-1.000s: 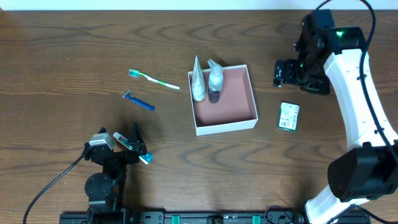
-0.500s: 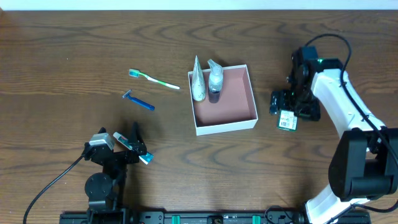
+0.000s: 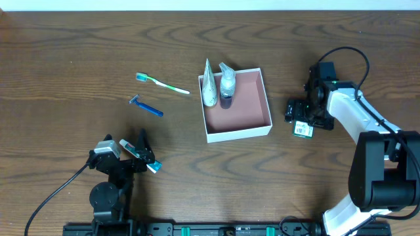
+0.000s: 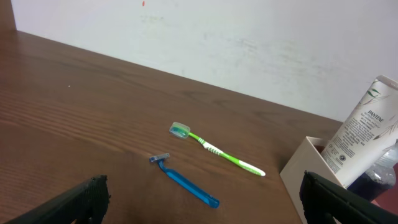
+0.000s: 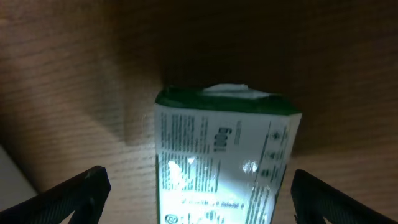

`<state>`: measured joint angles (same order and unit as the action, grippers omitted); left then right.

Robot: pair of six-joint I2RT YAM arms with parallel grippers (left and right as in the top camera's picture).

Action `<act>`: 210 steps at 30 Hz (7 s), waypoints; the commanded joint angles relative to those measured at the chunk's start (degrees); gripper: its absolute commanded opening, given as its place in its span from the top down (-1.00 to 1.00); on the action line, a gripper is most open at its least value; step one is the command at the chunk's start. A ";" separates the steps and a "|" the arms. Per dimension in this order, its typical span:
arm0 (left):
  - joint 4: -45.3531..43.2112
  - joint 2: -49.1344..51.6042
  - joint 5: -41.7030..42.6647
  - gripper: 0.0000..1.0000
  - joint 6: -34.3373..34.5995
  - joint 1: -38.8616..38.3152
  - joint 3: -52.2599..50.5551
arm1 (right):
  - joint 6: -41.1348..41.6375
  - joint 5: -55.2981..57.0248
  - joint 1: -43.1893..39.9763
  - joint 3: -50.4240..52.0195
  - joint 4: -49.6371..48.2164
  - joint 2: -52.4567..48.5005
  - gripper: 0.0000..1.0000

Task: Pack container
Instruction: 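Move the right gripper down to the green-white soap box, then close the right gripper on the soap box and lift it, then carry the soap box over the white box and lower it inside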

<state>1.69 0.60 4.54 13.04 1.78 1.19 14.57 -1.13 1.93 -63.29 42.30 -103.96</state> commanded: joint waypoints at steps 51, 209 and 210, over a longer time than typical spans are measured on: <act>1.95 -0.31 1.05 -0.96 -0.94 0.02 -0.96 | -3.87 -13.84 1.25 -3.45 -5.42 25.90 -0.23; 1.95 -0.31 1.05 -0.96 -0.94 0.02 -0.96 | -35.36 -18.36 -3.26 -3.37 -18.56 -12.90 -0.98; 1.95 -0.31 1.05 -0.96 -0.94 0.02 -0.96 | -35.36 -18.38 -3.26 -3.37 -18.47 -13.55 -0.99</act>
<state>1.69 0.58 4.54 13.04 1.78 1.19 -20.36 -20.82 -2.04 -67.55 22.81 -113.21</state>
